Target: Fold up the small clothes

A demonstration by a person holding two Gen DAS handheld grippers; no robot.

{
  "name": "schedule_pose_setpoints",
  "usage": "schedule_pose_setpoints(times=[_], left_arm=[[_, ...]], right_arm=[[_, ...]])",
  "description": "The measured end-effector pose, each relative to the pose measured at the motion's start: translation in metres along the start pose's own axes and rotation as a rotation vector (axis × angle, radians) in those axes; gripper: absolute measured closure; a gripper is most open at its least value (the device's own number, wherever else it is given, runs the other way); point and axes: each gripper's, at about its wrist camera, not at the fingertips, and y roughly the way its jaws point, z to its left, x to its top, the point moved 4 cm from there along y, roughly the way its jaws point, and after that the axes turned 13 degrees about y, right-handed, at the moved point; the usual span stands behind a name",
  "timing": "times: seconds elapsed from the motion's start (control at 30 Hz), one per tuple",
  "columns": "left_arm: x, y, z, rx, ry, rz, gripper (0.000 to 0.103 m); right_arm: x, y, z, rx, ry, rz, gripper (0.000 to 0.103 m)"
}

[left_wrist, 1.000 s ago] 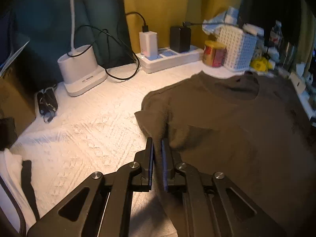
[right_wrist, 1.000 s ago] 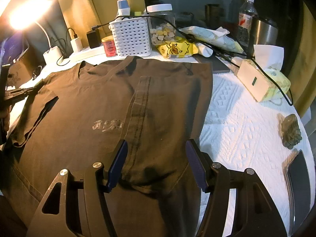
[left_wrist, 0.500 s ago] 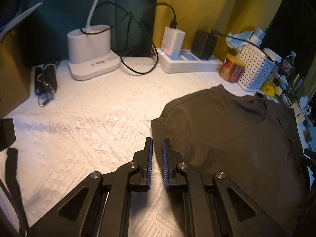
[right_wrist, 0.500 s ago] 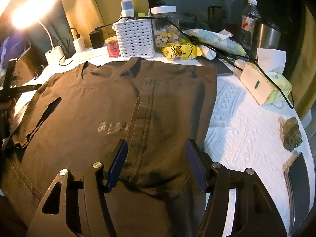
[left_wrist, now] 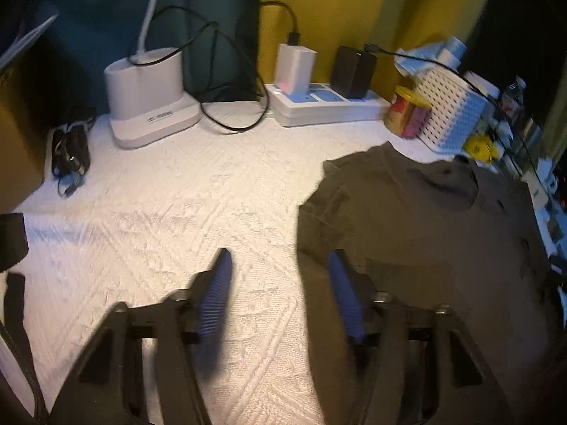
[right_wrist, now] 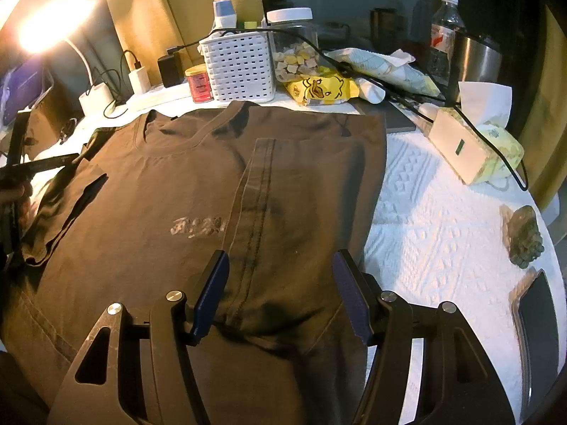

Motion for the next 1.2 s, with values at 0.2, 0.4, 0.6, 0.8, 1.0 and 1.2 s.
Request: schedule_pose_setpoints(times=[0.2, 0.4, 0.6, 0.8, 1.0, 1.2], left_arm=[[0.003, 0.002, -0.014, 0.015, 0.077, 0.007, 0.103], [0.005, -0.012, 0.013, 0.167, 0.046, -0.022, 0.103], [-0.003, -0.005, 0.023, 0.192, 0.058, 0.020, 0.103], [-0.007, -0.017, 0.033, 0.213, -0.006, 0.034, 0.102], [-0.027, -0.046, 0.016, 0.117, -0.022, 0.043, 0.101], [-0.050, -0.073, -0.020, 0.013, -0.018, 0.028, 0.035]], right_arm=[[0.000, 0.000, -0.003, -0.004, 0.010, -0.003, 0.039], [-0.001, 0.000, -0.005, -0.006, 0.012, -0.001, 0.039], [0.000, 0.001, -0.004, -0.002, 0.009, -0.002, 0.039], [0.000, -0.005, -0.002, -0.008, 0.007, -0.017, 0.039], [-0.001, -0.018, 0.000, -0.012, 0.007, -0.041, 0.039], [-0.008, -0.035, 0.007, -0.011, -0.004, -0.060, 0.039]])
